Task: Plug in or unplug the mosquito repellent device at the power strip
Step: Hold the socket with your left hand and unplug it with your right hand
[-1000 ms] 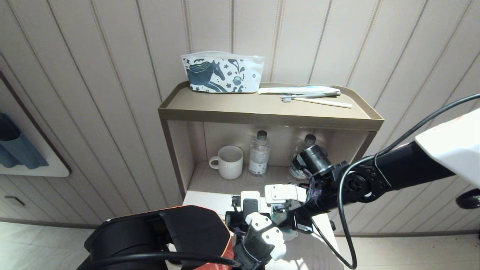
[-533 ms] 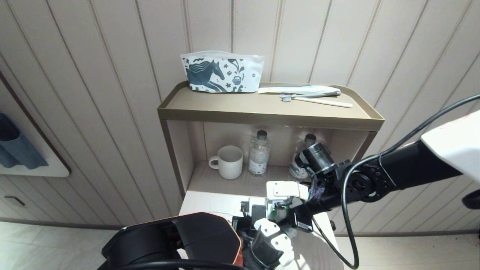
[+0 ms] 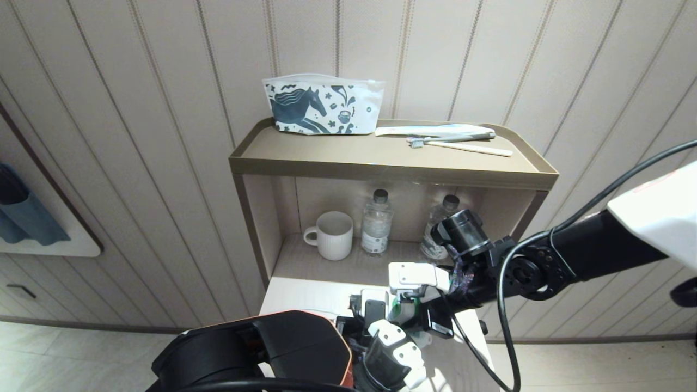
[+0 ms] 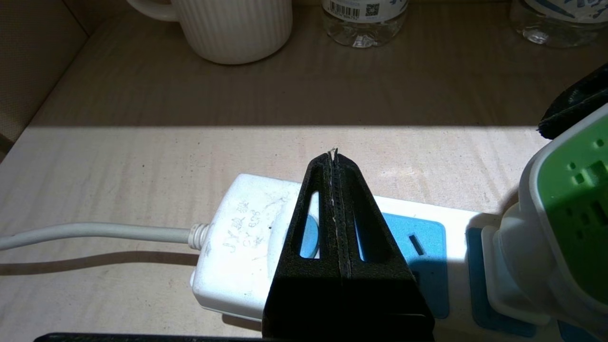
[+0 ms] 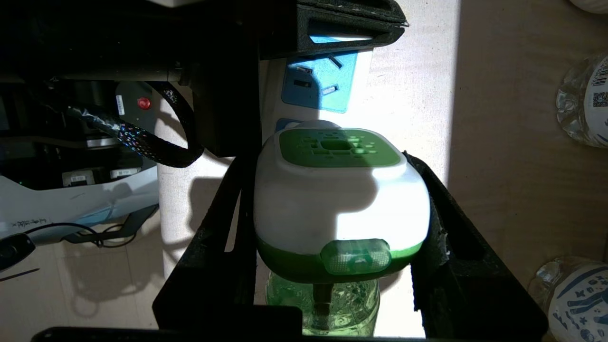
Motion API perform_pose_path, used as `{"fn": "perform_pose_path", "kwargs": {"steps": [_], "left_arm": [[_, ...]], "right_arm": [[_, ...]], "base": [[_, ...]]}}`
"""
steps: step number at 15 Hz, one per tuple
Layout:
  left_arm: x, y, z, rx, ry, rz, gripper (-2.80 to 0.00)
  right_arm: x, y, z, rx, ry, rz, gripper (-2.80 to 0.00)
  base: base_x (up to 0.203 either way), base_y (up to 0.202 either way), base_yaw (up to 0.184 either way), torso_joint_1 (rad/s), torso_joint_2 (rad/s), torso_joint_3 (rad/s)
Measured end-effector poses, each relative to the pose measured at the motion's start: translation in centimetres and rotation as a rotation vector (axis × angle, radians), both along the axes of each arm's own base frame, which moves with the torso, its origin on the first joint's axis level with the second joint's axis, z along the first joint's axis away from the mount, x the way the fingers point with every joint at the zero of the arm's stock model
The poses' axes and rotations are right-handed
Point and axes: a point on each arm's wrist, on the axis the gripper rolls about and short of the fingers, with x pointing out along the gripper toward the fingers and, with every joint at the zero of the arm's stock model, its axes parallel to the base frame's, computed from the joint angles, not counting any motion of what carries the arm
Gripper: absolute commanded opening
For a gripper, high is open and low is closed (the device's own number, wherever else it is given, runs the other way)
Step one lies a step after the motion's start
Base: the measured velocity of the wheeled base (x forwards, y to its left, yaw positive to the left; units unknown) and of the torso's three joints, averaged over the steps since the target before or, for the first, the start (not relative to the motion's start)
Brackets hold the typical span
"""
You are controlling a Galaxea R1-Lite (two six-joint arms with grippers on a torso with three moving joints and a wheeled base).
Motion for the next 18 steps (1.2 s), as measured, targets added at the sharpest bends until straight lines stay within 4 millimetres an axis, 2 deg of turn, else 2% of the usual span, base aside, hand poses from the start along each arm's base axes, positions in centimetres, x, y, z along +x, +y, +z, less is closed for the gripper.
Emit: {"fn": "perform_pose_path", "kwargs": {"steps": [5,8,13,15,18], "left_arm": [[-1.0,-0.3,-0.7,0.052,0.032,-0.032,-2.80],[-1.1,-0.2,-0.8,0.057,0.035,-0.033,-2.80],[-1.3,-0.3,-0.8,0.055,0.044,-0.058,-2.80],[-1.3,-0.2,-1.0,0.067,0.059,-0.065,-2.80],[-1.4,-0.1,-1.2,0.075,0.084,-0.069,-2.80]], "right_arm": [[-0.4,1.1,0.3,0.005,-0.004,0.020,-2.80],[-0.2,2.5,0.7,-0.002,-0.034,0.034,-2.80],[-0.3,3.6,1.3,0.005,-0.054,0.046,-2.80],[-0.2,4.6,0.9,-0.016,-0.066,0.044,-2.80],[0.3,5.0,0.6,-0.012,-0.062,0.036,-2.80]], "base": [[0.000,0.000,0.000,0.000,0.00,0.000],[0.000,0.000,0.000,0.000,0.00,0.000],[0.000,0.000,0.000,0.000,0.00,0.000],[0.000,0.000,0.000,0.000,0.00,0.000],[0.000,0.000,0.000,0.000,0.00,0.000]]}}
